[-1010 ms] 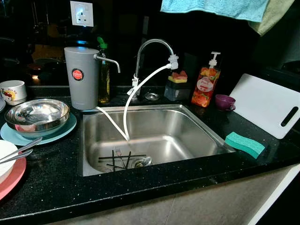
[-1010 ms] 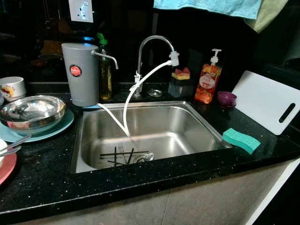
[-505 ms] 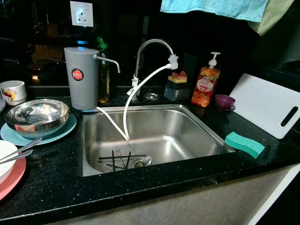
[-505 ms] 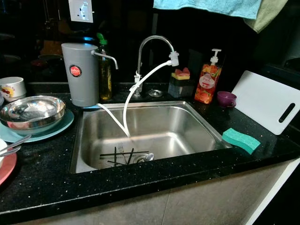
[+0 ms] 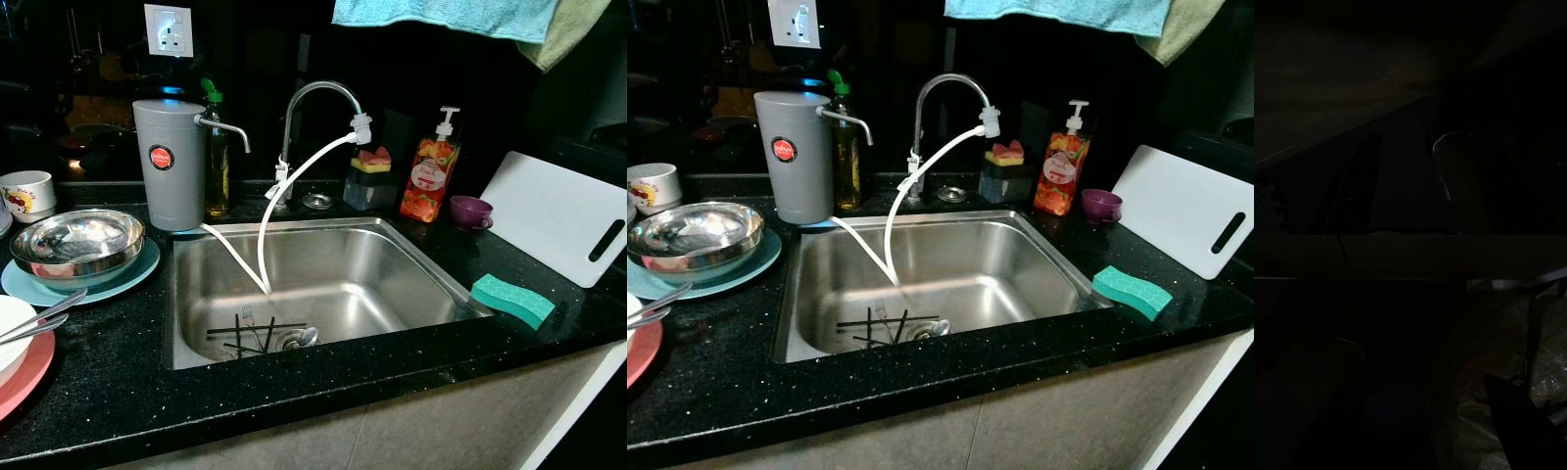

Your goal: Kitchen organization

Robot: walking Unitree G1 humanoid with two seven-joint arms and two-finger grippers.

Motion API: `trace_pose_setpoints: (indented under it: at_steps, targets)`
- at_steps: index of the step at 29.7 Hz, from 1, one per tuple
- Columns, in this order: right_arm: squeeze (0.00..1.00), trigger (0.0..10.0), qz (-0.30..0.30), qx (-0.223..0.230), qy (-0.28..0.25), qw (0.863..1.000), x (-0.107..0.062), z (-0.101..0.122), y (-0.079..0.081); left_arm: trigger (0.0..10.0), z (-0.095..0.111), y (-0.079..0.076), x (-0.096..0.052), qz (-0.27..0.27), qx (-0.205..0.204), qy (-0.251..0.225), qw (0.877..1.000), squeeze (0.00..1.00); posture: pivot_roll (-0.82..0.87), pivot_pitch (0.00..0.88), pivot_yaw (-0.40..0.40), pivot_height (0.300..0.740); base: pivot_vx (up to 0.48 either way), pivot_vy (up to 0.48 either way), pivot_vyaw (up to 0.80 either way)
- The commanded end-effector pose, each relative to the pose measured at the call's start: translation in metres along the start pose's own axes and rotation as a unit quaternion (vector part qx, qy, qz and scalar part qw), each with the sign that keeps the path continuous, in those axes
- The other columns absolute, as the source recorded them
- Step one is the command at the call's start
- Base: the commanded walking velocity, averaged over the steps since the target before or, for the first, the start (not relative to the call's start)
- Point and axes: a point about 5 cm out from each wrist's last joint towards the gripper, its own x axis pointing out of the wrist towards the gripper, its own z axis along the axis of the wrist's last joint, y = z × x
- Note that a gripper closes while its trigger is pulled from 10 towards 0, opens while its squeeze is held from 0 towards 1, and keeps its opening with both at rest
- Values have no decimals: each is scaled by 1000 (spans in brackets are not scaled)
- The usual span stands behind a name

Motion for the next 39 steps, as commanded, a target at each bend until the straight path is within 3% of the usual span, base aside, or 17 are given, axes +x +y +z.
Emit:
trace_pose_setpoints:
  at_steps: [1, 39]
  targets:
    - [0, 10000, -5, 3, 0, 1000, 0, -1, -2, 10000, -1, -3, 0, -8, 5, 5, 1000, 0, 98, 4, -109, 740, 0, 0, 0]
    - [0, 10000, -4, -3, -8, 1000, 1, 8, -3, 10000, -5, 2, -1, -1, 1, 13, 1000, 0, 120, 0, -121, 740, 0, 0, 0]
